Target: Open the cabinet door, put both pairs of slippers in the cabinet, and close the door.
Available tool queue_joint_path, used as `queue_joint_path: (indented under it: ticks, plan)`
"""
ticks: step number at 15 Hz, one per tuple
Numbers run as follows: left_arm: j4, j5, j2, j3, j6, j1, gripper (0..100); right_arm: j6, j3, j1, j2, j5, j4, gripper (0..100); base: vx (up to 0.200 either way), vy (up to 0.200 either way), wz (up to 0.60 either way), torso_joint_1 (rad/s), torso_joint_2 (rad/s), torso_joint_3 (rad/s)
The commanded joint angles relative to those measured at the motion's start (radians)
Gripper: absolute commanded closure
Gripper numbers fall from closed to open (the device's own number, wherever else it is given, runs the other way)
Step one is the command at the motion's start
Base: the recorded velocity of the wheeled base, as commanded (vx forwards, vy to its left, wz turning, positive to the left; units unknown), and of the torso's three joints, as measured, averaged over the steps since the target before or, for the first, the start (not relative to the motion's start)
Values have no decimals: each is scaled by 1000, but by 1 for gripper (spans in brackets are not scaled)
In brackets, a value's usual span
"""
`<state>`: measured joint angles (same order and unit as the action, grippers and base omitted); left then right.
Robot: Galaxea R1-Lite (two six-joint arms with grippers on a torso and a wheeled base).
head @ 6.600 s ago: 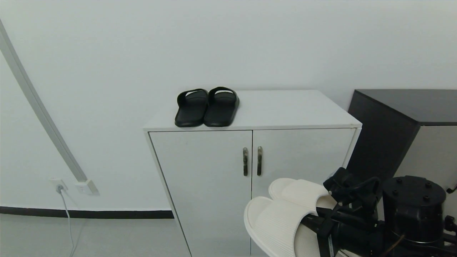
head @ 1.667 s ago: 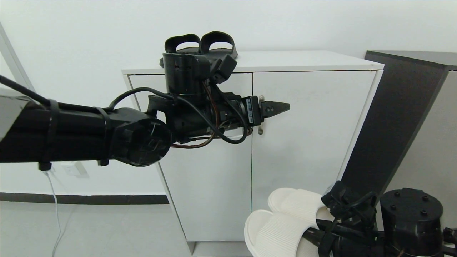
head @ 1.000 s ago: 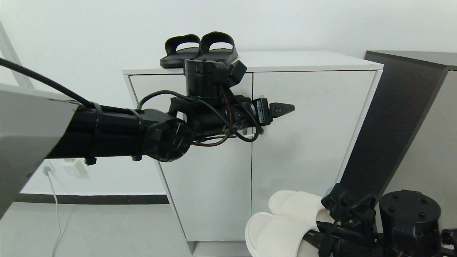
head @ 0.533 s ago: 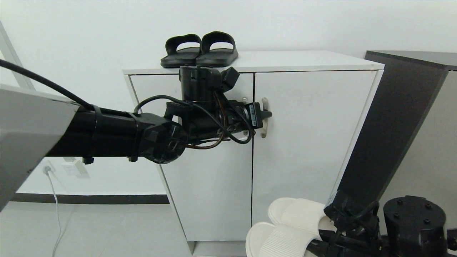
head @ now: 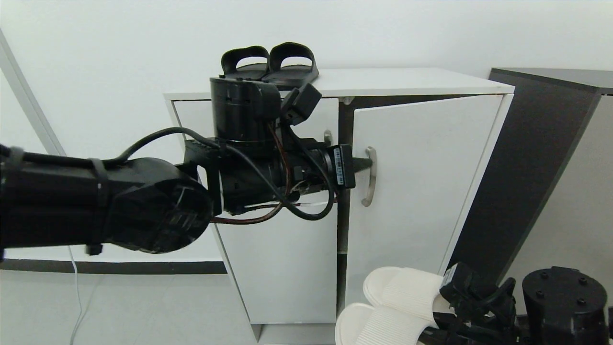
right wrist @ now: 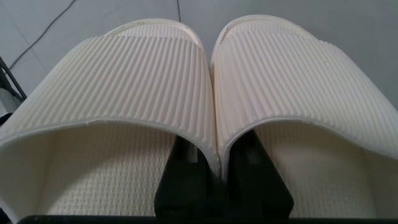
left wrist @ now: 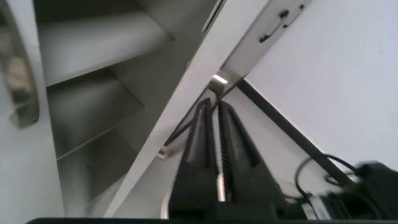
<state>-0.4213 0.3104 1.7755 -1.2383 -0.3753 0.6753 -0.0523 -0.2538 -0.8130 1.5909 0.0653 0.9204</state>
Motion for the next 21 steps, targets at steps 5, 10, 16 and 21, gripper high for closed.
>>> queue_joint_path:
  ticks: [5, 10, 16, 21]
  plan:
    - [6, -2, -183, 128, -1, 0, 100, -4, 8, -3, -23, 33, 0, 100, 0, 0, 0, 0, 0, 0]
    - [-30, 24, -64, 22, -151, -57, 100, 6, 18, -31, -63, 68, -5, 100, 0, 0, 0, 0, 0, 0]
    - [-56, 33, 74, -79, -168, -80, 100, 8, 16, -41, -60, 67, -3, 100, 0, 0, 0, 0, 0, 0]
    - [-103, 27, 116, -89, -169, -80, 100, 6, 15, -43, -58, 67, -6, 100, 0, 0, 0, 0, 0, 0]
